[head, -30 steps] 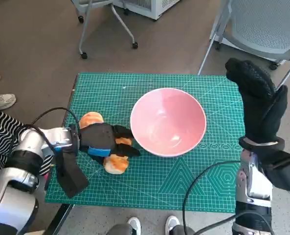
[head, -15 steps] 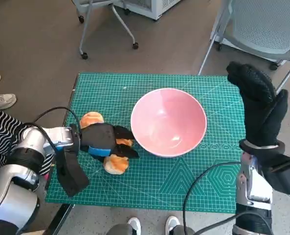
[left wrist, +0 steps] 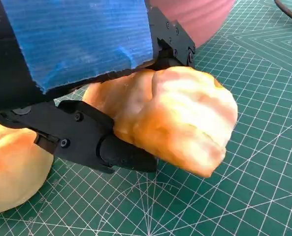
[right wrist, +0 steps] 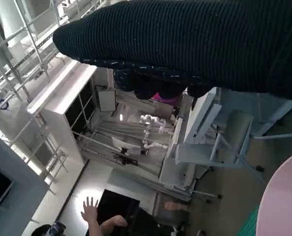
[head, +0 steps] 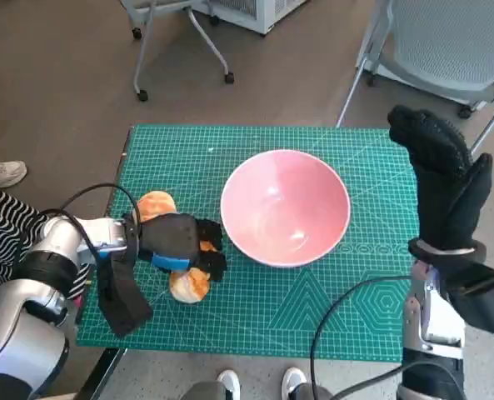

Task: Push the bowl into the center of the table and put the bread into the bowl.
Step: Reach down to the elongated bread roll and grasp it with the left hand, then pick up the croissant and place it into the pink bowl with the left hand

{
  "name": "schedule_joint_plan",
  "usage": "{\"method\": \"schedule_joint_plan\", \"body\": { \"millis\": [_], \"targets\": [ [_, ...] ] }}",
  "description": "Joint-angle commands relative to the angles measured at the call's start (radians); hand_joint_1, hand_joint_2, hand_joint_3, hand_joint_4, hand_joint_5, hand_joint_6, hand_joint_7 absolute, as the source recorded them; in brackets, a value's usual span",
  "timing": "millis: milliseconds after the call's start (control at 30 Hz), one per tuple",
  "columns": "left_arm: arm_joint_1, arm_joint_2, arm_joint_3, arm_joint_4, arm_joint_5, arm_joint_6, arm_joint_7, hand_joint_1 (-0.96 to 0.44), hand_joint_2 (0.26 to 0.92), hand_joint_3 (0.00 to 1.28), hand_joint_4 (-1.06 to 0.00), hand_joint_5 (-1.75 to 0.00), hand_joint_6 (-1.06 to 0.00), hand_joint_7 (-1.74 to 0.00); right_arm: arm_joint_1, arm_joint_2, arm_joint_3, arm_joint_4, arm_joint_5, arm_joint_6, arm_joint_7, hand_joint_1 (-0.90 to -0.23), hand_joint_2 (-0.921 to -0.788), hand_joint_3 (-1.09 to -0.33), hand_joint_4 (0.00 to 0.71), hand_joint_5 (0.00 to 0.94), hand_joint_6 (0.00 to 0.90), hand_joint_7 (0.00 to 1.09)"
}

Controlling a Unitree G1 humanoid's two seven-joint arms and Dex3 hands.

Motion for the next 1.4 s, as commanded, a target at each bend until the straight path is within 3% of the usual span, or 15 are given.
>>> {"method": "schedule_joint_plan", "body": {
  "millis": [33, 333, 533, 767, 867, 1067, 1233, 1400],
  "targets": [
    [0.024, 0.065, 0.006, -0.022, -0.037, -0.030, -0.082, 0.00, 0.920, 0.07, -0.69, -1.10, -0.63, -1.23, 0.022, 0.004, 0.010, 0.021, -0.016, 0.008, -0.009, -0.709, -0.921, -0.731, 0.198, 0.000, 0.122, 0.52],
    [0.054, 0.140, 0.075, -0.118, -0.209, -0.078, -0.260, 0.00, 0.920, 0.06, -0.70, -1.07, -0.64, -1.23, 0.023, 0.002, 0.011, 0.019, -0.004, 0.014, -0.003, -0.707, -0.921, -0.732, 0.199, 0.001, 0.121, 0.52],
    [0.084, 0.206, 0.116, -0.238, -0.438, -0.082, -0.452, 0.00, 0.920, 0.06, -0.71, -1.08, -0.64, -1.22, 0.024, 0.001, 0.011, 0.020, 0.002, 0.016, 0.000, -0.708, -0.921, -0.731, 0.200, 0.001, 0.121, 0.52],
    [0.092, 0.280, 0.132, -0.434, -0.824, 0.037, -0.700, 0.00, 0.920, 0.04, -0.71, -1.12, -0.66, -1.15, 0.025, -0.003, 0.010, 0.025, 0.011, 0.018, 0.007, -0.707, -0.921, -0.731, 0.200, 0.001, 0.120, 0.52],
    [0.084, 0.290, 0.159, -0.504, -0.931, 0.102, -0.763, 0.00, 0.920, 0.04, -0.69, -1.14, -0.68, -1.13, 0.024, -0.006, 0.008, 0.025, 0.014, 0.020, 0.009, -0.704, -0.921, -0.731, 0.200, 0.001, 0.119, 0.52],
    [0.056, 0.258, 0.269, -0.612, -1.021, 0.199, -0.788, 0.00, 0.920, 0.04, -0.65, -1.13, -0.72, -1.13, 0.023, -0.010, 0.006, 0.027, 0.013, 0.019, 0.010, -0.702, -0.921, -0.733, 0.200, 0.001, 0.117, 0.52],
    [0.022, 0.146, 0.362, -0.636, -0.997, 0.218, -0.750, 0.00, 0.920, 0.04, -0.65, -1.10, -0.72, -1.16, 0.018, -0.011, 0.003, 0.037, 0.013, 0.015, 0.013, -0.704, -0.921, -0.732, 0.200, 0.000, 0.117, 0.52],
    [-0.028, 0.012, 0.393, -0.608, -0.973, 0.236, -0.733, 0.00, 0.920, 0.04, -0.68, -1.08, -0.71, -1.16, 0.018, -0.010, 0.002, 0.039, 0.014, 0.011, 0.015, -0.704, -0.921, -0.732, 0.199, 0.000, 0.117, 0.53]
  ]
}}
